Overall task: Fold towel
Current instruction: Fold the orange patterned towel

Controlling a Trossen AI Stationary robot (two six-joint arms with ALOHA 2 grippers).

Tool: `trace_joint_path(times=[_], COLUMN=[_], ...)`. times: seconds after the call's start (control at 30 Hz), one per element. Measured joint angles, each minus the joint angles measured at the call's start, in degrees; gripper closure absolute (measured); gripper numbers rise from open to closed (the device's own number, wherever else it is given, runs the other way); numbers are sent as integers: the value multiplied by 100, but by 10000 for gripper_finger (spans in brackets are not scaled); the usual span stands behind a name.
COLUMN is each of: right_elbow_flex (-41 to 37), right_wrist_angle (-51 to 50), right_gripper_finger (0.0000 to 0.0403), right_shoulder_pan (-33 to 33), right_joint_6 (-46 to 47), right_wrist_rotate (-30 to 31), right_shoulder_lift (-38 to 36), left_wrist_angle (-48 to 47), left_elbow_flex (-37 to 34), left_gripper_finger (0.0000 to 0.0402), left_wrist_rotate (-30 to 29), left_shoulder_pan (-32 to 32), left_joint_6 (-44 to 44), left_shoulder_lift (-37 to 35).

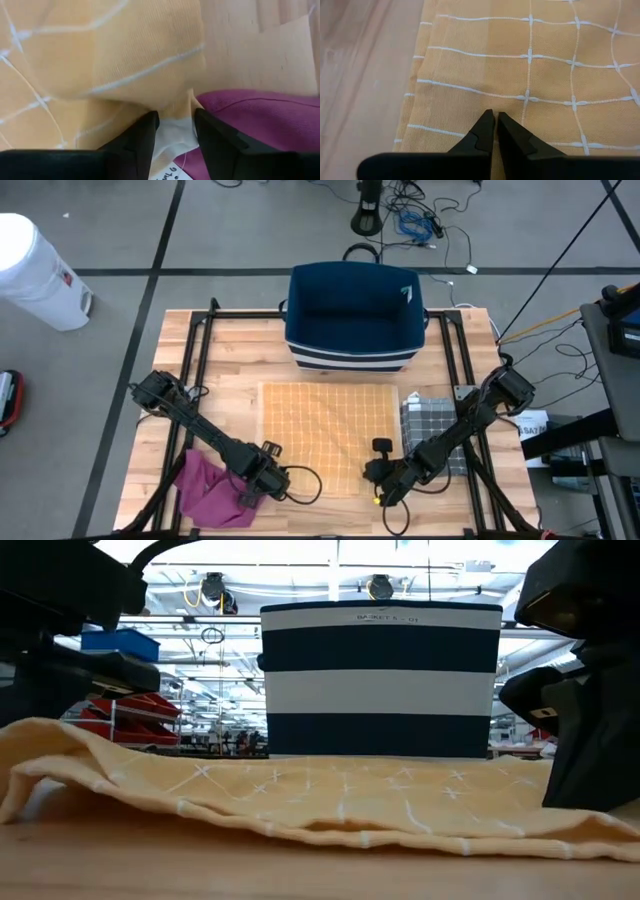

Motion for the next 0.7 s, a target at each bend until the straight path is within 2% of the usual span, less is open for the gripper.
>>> trace_joint_path(times=[0.2,0.37,0.47,0.63,0.7], right_elbow_flex=[-23,-30,-12,-15,-15], right_wrist_angle=[-389,-1101,-1035,-1044,-1051], right_gripper_finger=[387,374,340,257,239], right_shoulder_pan=[36,206,391,558,611], right_joint_6=[-232,-1,112,472,587], right_wrist_rotate=[-104,-518,-608,-818,-881], right_shoulder_lift=[-704,-996,-1020,-989,-989], left_wrist_angle=[-8,-7,-3,18,25], left_elbow_flex=[-5,-9,-10,-15,-17], left_gripper_finger=[252,252,252,252,252], left_wrist_rotate=[24,25,-9,-57,-71], left_shoulder_pan=[20,22,20,19,18], left_joint_6=[43,106,115,147,148], left_shoulder_lift=[4,8,8,10,10])
